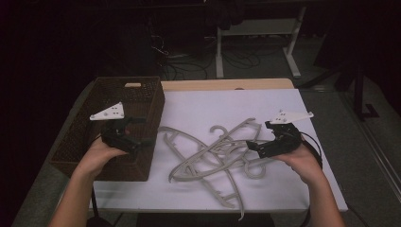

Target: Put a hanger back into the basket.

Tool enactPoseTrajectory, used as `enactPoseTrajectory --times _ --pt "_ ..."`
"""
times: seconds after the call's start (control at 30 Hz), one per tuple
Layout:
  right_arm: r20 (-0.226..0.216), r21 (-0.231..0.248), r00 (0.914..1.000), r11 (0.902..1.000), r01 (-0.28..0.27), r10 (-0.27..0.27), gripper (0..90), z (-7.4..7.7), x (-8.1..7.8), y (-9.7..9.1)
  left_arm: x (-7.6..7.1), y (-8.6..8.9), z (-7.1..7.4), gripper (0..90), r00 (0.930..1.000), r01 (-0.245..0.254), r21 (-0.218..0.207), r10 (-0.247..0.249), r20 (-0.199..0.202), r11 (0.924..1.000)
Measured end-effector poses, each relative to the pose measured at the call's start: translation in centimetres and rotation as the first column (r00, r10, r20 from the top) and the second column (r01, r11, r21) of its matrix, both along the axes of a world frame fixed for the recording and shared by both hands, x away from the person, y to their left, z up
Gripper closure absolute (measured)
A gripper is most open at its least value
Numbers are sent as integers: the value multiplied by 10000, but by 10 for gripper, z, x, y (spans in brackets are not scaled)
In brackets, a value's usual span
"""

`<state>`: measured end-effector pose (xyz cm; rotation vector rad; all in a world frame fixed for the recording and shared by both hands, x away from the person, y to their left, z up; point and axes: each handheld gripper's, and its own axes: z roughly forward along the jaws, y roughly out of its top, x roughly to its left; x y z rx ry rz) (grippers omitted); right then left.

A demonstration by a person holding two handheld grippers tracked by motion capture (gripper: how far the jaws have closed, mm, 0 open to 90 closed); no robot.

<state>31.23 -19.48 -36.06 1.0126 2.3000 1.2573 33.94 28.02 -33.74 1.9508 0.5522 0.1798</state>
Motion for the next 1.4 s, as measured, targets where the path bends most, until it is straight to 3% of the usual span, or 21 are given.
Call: enactPoseTrajectory --times 0.23,0.53,0.77,0.8,0.93,1.07,1.1,1.23,1.27,1.3,1.33,1.37,1.4 --pt "-90 55 10000 10000 -34 34 2 0 0 -3 0 -14 4 0 9999 112 45 -112 24 9999" --pt "-273 -32 9996 10000 57 -58 2 -4 7 -8 2 -52 9 0 9989 469 -29 -469 -13 9989" --pt "-359 -139 9992 9997 194 -199 3 -6 8 -7 3 -84 2 0 9973 723 428 -717 -151 9965" --pt "-384 -148 9991 9997 198 -204 2 -7 9 -7 3 -89 1 47 9964 830 464 -821 -204 9955" --pt "-416 -177 9989 9996 211 -218 3 -7 9 -7 8 -110 -6 75 9951 959 648 -941 -307 9933" --pt "-486 -145 9985 9995 263 -270 4 -9 10 -9 19 -124 -19 259 9950 918 941 -877 -468 9913" --pt "-515 -129 9983 9996 257 -263 4 -10 10 -9 24 -132 -27 307 9963 801 1274 -755 -405 9886" --pt "-559 -149 9981 9996 256 -264 5 -11 10 -9 30 -140 -38 503 9961 754 1628 -667 -586 9838" --pt "-570 -151 9980 9996 255 -263 5 -11 10 -9 34 -145 -45 552 9945 846 1868 -712 -772 9788" --pt "-579 -146 9980 9996 252 -260 5 -11 10 -9 34 -145 -45 605 9945 846 1868 -712 -772 9788" --pt "-580 -135 9980 9996 251 -259 5 -11 10 -9 37 -150 -54 648 9918 935 2195 -716 -1056 9711" --pt "-586 -146 9979 9995 267 -275 5 -12 10 -9 37 -150 -54 685 9918 935 2195 -716 -1056 9711" --pt "-586 -146 9979 9995 267 -275 5 -12 10 -9 38 -152 -58 685 9910 911 2436 -637 -1179 9656"
